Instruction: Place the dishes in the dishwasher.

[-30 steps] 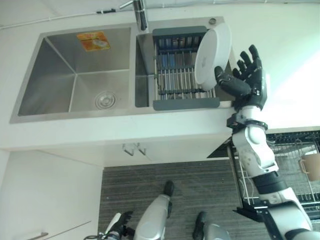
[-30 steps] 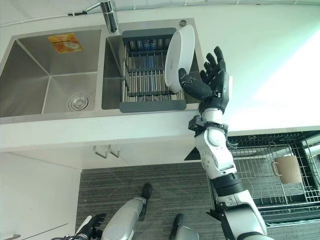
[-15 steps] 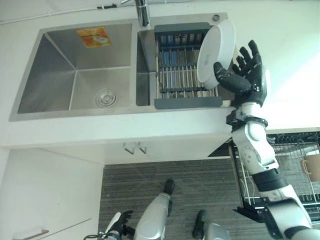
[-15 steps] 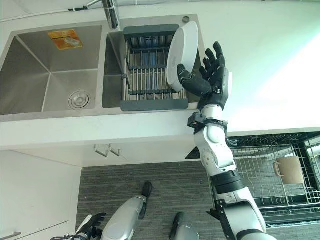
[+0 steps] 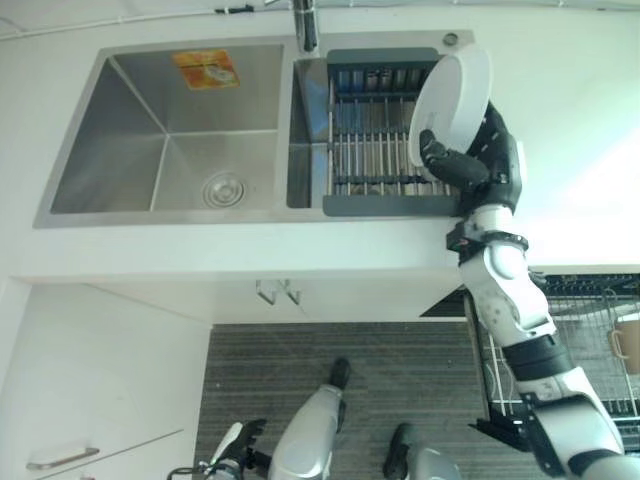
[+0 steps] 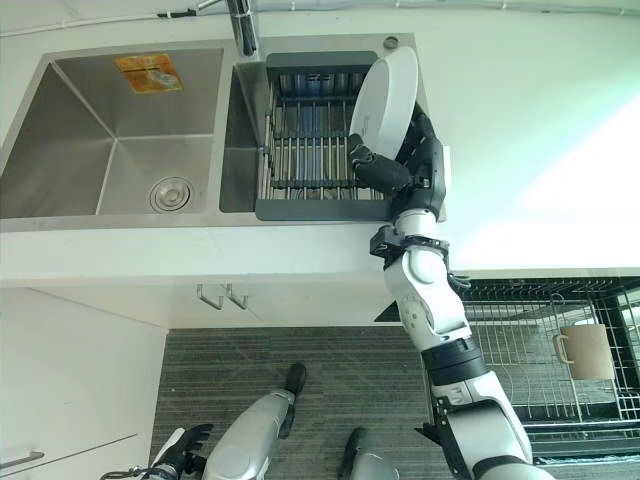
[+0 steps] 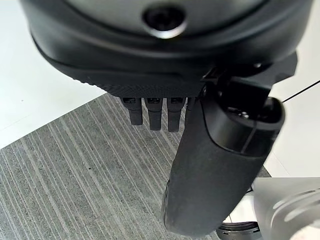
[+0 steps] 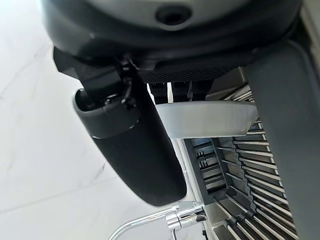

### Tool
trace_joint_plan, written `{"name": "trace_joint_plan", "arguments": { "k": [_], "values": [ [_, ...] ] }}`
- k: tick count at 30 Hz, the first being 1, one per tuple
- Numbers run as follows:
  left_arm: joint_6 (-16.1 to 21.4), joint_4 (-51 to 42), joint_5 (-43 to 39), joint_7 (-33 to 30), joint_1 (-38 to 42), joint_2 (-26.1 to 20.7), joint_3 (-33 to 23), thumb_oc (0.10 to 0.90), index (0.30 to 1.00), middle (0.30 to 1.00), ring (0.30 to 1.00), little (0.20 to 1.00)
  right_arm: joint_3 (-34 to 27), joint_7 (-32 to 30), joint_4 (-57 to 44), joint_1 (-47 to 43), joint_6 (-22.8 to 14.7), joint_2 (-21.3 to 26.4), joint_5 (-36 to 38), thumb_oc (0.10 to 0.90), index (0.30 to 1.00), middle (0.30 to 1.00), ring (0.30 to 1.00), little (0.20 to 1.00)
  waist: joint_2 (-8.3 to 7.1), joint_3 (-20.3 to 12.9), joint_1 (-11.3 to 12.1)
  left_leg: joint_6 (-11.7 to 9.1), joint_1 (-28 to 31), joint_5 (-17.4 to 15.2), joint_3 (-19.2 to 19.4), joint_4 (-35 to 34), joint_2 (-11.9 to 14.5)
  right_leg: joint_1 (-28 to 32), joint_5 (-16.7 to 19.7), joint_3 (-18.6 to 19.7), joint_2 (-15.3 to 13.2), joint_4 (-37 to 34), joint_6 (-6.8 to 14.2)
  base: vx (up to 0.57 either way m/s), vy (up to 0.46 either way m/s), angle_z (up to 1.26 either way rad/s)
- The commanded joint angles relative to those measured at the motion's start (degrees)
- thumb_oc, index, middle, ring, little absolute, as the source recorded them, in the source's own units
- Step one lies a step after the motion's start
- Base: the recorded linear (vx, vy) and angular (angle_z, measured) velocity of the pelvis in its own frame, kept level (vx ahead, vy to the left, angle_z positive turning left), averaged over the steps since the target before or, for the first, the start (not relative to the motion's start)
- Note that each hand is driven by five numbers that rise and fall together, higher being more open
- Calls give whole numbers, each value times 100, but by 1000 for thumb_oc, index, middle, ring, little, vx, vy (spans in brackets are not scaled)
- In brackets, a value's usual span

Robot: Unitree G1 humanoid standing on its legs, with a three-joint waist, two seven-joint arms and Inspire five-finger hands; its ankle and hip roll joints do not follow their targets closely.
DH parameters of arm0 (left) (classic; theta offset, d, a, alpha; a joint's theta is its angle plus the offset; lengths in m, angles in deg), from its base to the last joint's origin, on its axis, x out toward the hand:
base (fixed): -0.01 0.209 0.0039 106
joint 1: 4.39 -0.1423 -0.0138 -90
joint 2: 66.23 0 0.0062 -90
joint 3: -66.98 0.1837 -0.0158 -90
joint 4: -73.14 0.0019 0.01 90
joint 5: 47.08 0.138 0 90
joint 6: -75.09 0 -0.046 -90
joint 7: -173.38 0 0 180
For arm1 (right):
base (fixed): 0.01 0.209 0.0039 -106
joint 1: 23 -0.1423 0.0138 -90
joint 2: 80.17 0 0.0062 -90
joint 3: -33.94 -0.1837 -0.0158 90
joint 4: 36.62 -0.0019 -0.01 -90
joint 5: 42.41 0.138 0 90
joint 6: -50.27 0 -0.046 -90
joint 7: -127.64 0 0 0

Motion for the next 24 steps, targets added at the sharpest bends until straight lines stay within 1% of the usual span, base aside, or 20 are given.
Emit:
{"name": "trace_joint_plan", "arguments": {
  "k": [1, 3, 6, 9, 10, 12, 14, 15, 17, 18, 19, 20, 21, 22, 23, 24],
  "values": [
    [2, -76, -250, 10, -261, -222, 186, 800, 900, 900, 900, 900, -118, -103, -169, -688, -404, 387, -379, 400, 300, 300, 300, 300, 86, -281, 70, -328, 324, -1047, -118, 340, 422, -368, 369, -148, -380, -83, 184, 0, 14, 3],
    [8, -82, -246, 1, -253, -214, 212, 800, 900, 900, 900, 900, -118, -247, -36, -739, -508, 483, -636, 400, 300, 300, 300, 300, 92, -264, 88, -327, 314, -1041, -127, 340, 417, -370, 375, -164, -388, -83, 188, 0, 0, 0],
    [19, -78, -235, 1, -251, -209, 213, 800, 900, 900, 900, 900, -103, -355, -4, -753, -529, 530, -789, 400, 300, 300, 300, 300, 90, -260, 97, -323, 311, -1041, -134, 340, 408, -371, 375, -168, -389, -83, 188, -2, 1, 2],
    [26, -92, -225, -10, -274, -206, 208, 800, 900, 900, 900, 900, -104, -611, 67, -755, -712, 602, -993, 400, 300, 300, 300, 300, 97, -259, 111, -329, 318, -1044, -136, 340, 408, -360, 370, -175, -392, -83, 190, 0, 0, 0],
    [89, -89, -97, -73, -286, -209, 223, 800, 900, 900, 900, 900, -109, -689, 78, -761, -774, 614, -1055, 400, 300, 300, 300, 300, 92, -247, 118, -333, 366, -1087, -125, 340, 409, -318, 330, -169, -395, -83, 193, 0, 0, 0],
    [209, -71, 163, -222, -272, -211, 255, 800, 900, 900, 900, 900, -105, -786, 106, -786, -867, 635, -1149, 400, 300, 300, 300, 300, 99, -258, 110, -329, 342, -1061, -123, 340, 410, -343, 357, -173, -391, -83, 188, -18, 4, 1],
    [323, -95, 519, -406, -251, -247, 361, 800, 900, 900, 900, 900, -78, -830, 141, -808, -1036, 649, -1233, 400, 300, 300, 300, 300, 93, -288, 101, -326, 337, -1069, -106, 340, 416, -353, 351, -165, -377, -83, 182, -19, 4, 1],
    [321, -122, 637, -445, -245, -269, 422, 800, 900, 900, 900, 900, -53, -830, 147, -810, -1189, 631, -1256, 400, 300, 300, 300, 300, 86, -285, 107, -328, 391, -1114, -85, 340, 421, -310, 309, -152, -374, -83, 183, -31, -5, 1],
    [289, -114, 699, -495, -208, -286, 510, 800, 900, 900, 900, 900, -13, -702, 104, -820, -1551, 548, -1205, 400, 300, 300, 300, 300, 82, -326, 100, -316, 404, -1107, -75, 340, 431, -319, 338, -145, -360, -83, 181, -42, -17, -2],
    [285, -85, 703, -503, -200, -289, 523, 800, 900, 900, 900, 900, 19, -592, 64, -812, -1734, 496, -1064, 400, 300, 300, 300, 300, 70, -359, 100, -311, 409, -1114, -72, 340, 434, -322, 342, -143, -356, -83, 182, -5, -33, -4],
    [280, -72, 718, -508, -202, -291, 522, 800, 900, 900, 900, 900, 31, -510, 29, -801, -1852, 443, -895, 400, 300, 300, 300, 300, 58, -359, 108, -313, 469, -1158, -58, 340, 440, -273, 304, -137, -357, -83, 186, -14, -23, -4],
    [272, -67, 736, -510, -195, -287, 518, 800, 900, 900, 900, 900, 36, -439, -6, -802, -1923, 400, -754, 400, 300, 300, 300, 300, 59, -379, 106, -309, 450, -1128, -60, 340, 445, -292, 336, -145, -355, -83, 185, -12, -48, -9],
    [285, -19, 867, -554, -198, -304, 524, 800, 900, 900, 900, 900, 71, -80, -125, -732, -2203, 165, -450, 400, 300, 300, 300, 300, 24, -468, 106, -299, 511, -1154, -27, 340, 470, -248, 324, -134, -341, -83, 189, -40, -72, -11],
    [254, -18, 973, -574, -201, -319, 522, 800, 900, 900, 900, 900, 110, 104, -253, -674, -2390, 20, -304, 400, 300, 300, 300, 300, -14, -567, 90, -297, 528, -1168, 13, 340, 495, -244, 314, -127, -324, -83, 193, -20, -71, -16],
    [254, -18, 973, -574, -201, -319, 522, 800, 900, 900, 900, 900, 110, 104, -253, -674, -2390, 20, -304, 400, 300, 300, 300, 300, -14, -567, 90, -297, 528, -1168, 13, 340, 495, -244, 314, -127, -324, -83, 193, -25, -81, -9],
    [144, 28, 987, -523, -216, -310, 499, 800, 900, 900, 900, 900, 174, 304, -435, -575, -2615, -198, -99, 400, 300, 300, 300, 300, -71, -719, 52, -298, 601, -1197, 138, 340, 559, -222, 304, -96, -295, -83, 202, -25, -62, -12]
  ]
}}
